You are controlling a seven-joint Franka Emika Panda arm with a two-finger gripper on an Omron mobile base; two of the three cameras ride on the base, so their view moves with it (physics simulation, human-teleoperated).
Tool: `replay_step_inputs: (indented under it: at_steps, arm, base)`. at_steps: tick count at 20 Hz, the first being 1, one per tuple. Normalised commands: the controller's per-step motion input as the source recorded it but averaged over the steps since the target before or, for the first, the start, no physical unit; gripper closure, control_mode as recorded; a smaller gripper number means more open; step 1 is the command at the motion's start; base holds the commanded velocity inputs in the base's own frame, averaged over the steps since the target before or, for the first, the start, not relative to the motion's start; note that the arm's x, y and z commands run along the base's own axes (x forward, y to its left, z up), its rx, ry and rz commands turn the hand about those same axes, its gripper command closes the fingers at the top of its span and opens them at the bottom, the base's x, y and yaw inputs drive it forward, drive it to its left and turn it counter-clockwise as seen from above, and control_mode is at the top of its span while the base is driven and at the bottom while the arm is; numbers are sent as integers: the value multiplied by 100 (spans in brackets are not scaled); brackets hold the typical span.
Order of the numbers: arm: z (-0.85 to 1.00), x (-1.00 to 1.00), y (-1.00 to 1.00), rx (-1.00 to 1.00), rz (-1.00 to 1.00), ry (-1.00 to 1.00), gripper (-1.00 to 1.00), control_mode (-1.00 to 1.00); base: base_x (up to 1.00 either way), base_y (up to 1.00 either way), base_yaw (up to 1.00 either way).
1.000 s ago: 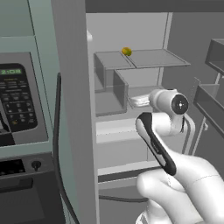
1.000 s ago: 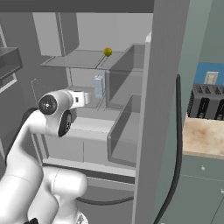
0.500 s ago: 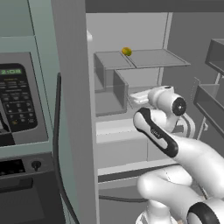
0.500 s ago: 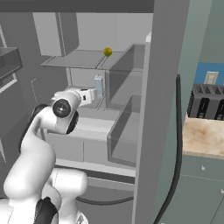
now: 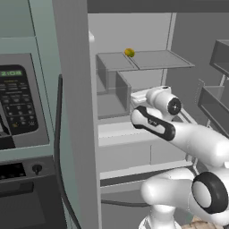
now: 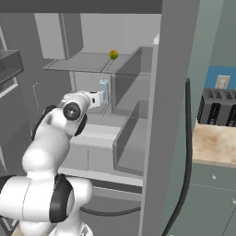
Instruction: Take out the milk from the fridge and place it on the tray on the counter. Then take the sugar cube near the tray and place it in the tray.
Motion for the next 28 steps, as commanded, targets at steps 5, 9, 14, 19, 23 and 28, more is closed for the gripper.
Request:
replay_step_inputs:
  at_steps: [5,9,14,19,23,28]
  arm:
    - [0,30,0,0,0,0,-100,-100]
    - [0,42,0,0,-1,0,-100,-100]
    - [-13,34,0,9,0,0,-100,-100]
    - [-34,33,0,10,0,0,-100,-100]
    - [-15,22,0,1,0,0,-100,-100]
    - [-15,29,-1,1,0,3,-100,-100]
  base:
    - [0,0,0]
    - [0,0,0]
    - [0,0,0]
    - [0,0,0]
    - [0,0,0]
    - [0,0,0]
